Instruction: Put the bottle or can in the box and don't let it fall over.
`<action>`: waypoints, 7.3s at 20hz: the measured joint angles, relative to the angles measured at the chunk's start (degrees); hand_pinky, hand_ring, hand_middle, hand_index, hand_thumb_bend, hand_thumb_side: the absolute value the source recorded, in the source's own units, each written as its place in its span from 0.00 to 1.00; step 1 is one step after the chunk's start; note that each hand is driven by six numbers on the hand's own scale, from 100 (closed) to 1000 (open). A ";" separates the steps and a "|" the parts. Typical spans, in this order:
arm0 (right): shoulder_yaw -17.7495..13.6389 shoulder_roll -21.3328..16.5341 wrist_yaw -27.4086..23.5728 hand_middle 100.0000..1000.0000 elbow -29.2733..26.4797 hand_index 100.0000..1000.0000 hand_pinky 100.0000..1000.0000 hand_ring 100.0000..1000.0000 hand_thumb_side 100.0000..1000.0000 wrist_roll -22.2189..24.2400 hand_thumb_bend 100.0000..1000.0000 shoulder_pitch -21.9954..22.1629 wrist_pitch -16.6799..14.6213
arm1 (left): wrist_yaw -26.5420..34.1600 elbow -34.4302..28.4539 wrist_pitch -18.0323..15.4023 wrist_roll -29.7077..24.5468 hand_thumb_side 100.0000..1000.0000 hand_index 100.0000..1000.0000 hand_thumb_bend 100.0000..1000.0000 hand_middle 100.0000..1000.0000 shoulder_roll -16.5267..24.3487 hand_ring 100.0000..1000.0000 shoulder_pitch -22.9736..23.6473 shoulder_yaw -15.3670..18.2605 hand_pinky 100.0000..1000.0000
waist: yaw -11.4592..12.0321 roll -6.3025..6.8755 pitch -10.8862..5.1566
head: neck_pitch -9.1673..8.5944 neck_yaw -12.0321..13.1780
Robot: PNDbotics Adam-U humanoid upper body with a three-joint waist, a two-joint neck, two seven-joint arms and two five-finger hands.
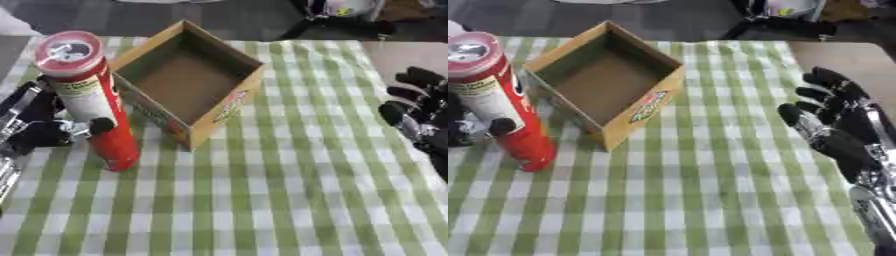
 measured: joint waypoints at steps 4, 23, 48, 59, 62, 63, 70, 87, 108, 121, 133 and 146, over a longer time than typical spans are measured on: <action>0.00 0.01 0.00 0.78 0.00 0.81 0.77 0.79 0.08 0.07 0.55 0.00 0.08 | -0.09 0.27 -0.40 0.02 0.19 0.84 0.82 0.81 -0.36 0.98 -0.08 -0.03 0.79 | -0.04 0.01 0.02 | 0.00 0.07; 0.14 0.42 0.01 0.78 0.00 0.81 0.77 0.79 0.08 0.29 0.55 -0.03 0.32 | 0.13 2.09 -1.04 2.30 0.14 0.82 0.81 0.77 -2.39 0.91 -2.11 -0.36 0.72 | -0.08 -0.07 0.15 | -0.02 0.53; 0.32 0.46 0.02 0.78 0.00 0.81 0.77 0.78 0.08 0.12 0.55 -0.07 0.60 | 4.37 2.79 -1.00 4.10 0.00 0.31 0.40 0.24 -3.36 0.31 -2.68 -0.73 0.16 | -0.06 -0.10 0.31 | -0.03 0.94; 0.32 0.50 0.02 0.78 0.00 0.81 0.77 0.78 0.08 0.12 0.55 -0.02 0.65 | 4.58 1.84 -0.83 3.39 0.00 0.13 0.07 0.08 -3.32 0.17 -2.68 -0.99 0.06 | 0.03 -0.09 0.31 | -0.03 0.93; 0.31 0.50 0.02 0.78 0.00 0.81 0.77 0.78 0.08 0.11 0.55 0.01 0.64 | 4.46 0.73 -0.52 3.01 0.00 0.12 0.07 0.07 -3.22 0.16 -2.68 -0.99 0.05 | 0.13 -0.08 0.30 | -0.02 0.90; 0.31 0.50 0.02 0.78 0.00 0.81 0.77 0.78 0.08 0.11 0.55 0.02 0.64 | 4.35 0.18 -0.37 2.86 0.00 0.12 0.07 0.07 -3.07 0.16 -2.68 -0.99 0.05 | 0.20 -0.07 0.30 | -0.01 0.87; 0.27 0.50 0.02 0.78 0.00 0.81 0.77 0.78 0.08 0.06 0.55 0.46 0.58 | 4.11 -4.68 1.19 2.72 0.00 0.12 0.06 0.07 -0.44 0.17 -4.24 -0.47 0.05 | 0.37 0.24 0.25 | 0.00 0.39; 0.32 0.42 0.02 0.78 0.00 0.81 0.77 0.78 0.08 0.36 0.55 -0.15 0.31 | 8.13 -5.24 4.54 6.61 0.00 0.12 0.08 0.07 0.72 0.16 -14.81 0.48 0.05 | -0.13 0.25 0.25 | -0.05 1.01; 1.83 0.45 -0.57 0.78 -0.01 0.81 0.77 0.78 0.08 2.52 0.55 -5.08 0.49 | 7.40 14.24 -1.86 16.69 0.00 0.12 0.04 0.07 -5.92 0.16 -25.80 2.25 0.05 | -4.47 -1.04 3.75 | -3.80 3.05; 2.52 1.13 -0.75 0.77 -0.01 0.81 0.77 0.78 0.08 3.42 0.55 -6.68 0.87 | -0.24 21.11 -6.62 15.55 0.00 0.54 0.61 0.53 -6.87 0.72 -25.88 3.53 0.57 | -6.25 -0.76 5.91 | -5.56 4.18; 2.81 1.46 -0.75 0.77 -0.01 0.81 0.77 0.78 0.08 3.53 0.55 -6.58 1.36 | -14.10 23.98 -5.95 12.14 0.34 0.87 0.93 0.82 -6.81 1.00 -25.47 5.06 0.84 | -5.96 -0.49 6.17 | -5.57 4.30; 2.43 1.46 -1.09 0.77 -0.01 0.81 0.77 0.78 0.08 3.27 0.55 -5.43 1.26 | -10.31 21.06 -4.26 12.49 0.27 0.85 0.88 0.80 -4.26 0.98 -22.07 5.38 0.81 | -3.93 -1.07 4.58 | -4.92 4.01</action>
